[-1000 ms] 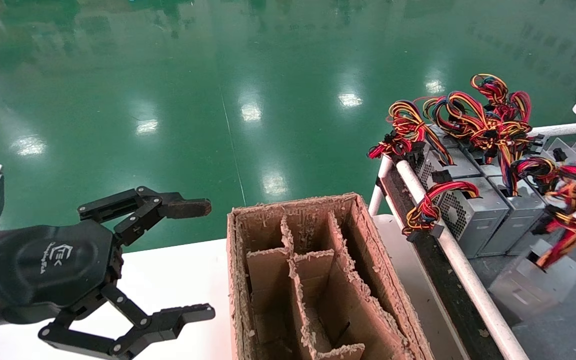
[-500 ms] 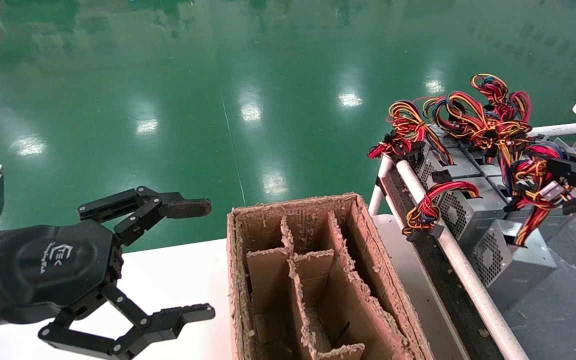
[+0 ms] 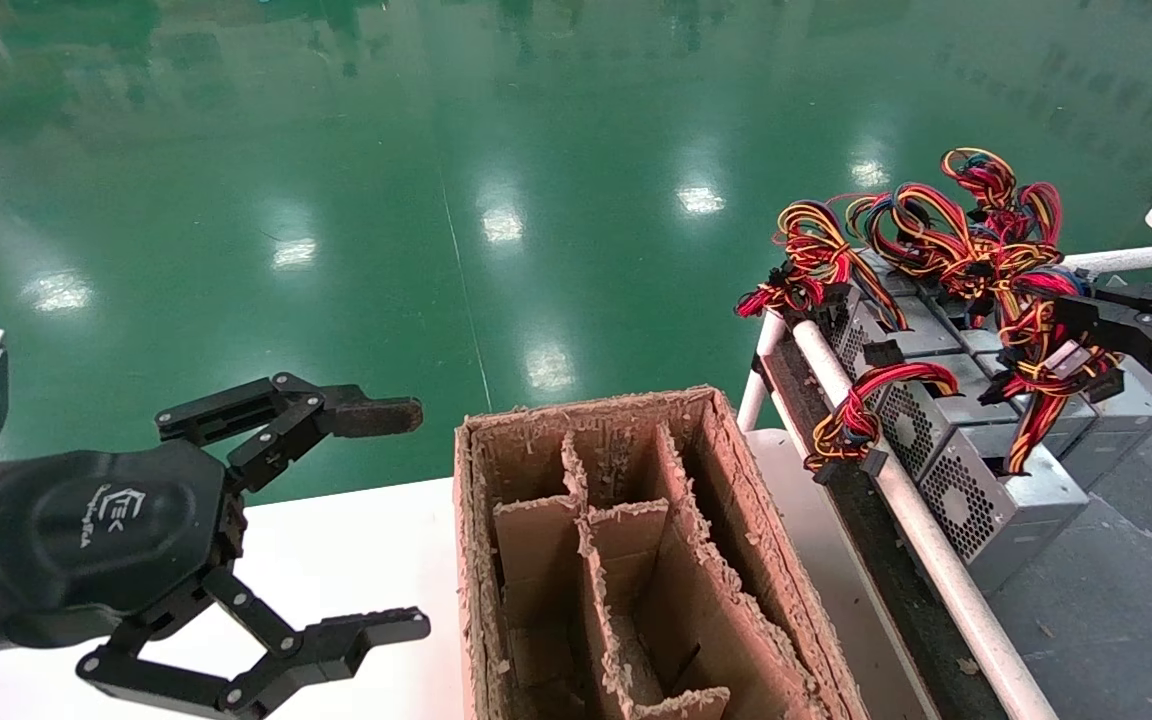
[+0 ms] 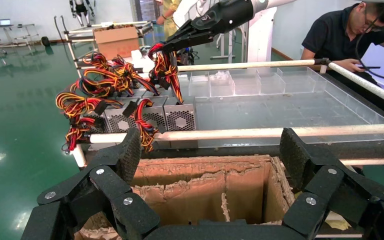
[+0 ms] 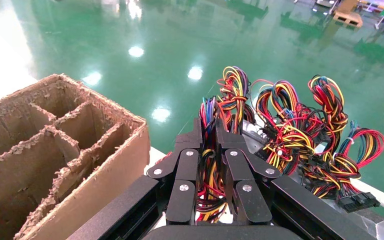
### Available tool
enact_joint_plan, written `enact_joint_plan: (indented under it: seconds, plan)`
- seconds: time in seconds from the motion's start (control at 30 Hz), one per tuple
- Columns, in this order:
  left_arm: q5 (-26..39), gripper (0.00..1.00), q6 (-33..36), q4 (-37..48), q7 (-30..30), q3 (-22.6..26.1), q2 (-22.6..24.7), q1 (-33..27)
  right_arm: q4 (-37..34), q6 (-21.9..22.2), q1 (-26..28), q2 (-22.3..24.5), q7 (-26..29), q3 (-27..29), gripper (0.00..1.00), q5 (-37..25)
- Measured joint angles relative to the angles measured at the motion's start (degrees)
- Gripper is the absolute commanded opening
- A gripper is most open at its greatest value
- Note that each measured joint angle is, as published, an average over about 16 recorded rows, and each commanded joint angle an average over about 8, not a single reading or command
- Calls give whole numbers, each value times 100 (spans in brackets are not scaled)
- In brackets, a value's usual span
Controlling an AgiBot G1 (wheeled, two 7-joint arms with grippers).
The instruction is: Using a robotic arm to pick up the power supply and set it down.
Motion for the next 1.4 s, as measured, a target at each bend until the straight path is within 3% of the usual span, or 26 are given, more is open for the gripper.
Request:
enact_joint_plan:
  seconds: [0.37, 0.67, 1.4]
  plan:
    - [0, 100, 0, 0, 0, 0, 0, 0, -424, -497, 762, -333, 524, -106, 100, -821]
    - [-1, 100, -1, 0, 0, 1, 0, 0, -667, -915, 1096, -536, 638, -19, 100, -875]
    - [-2, 100, -1, 2, 1, 2, -1, 0, -228, -1596, 596, -1139, 615, 679, 100, -770]
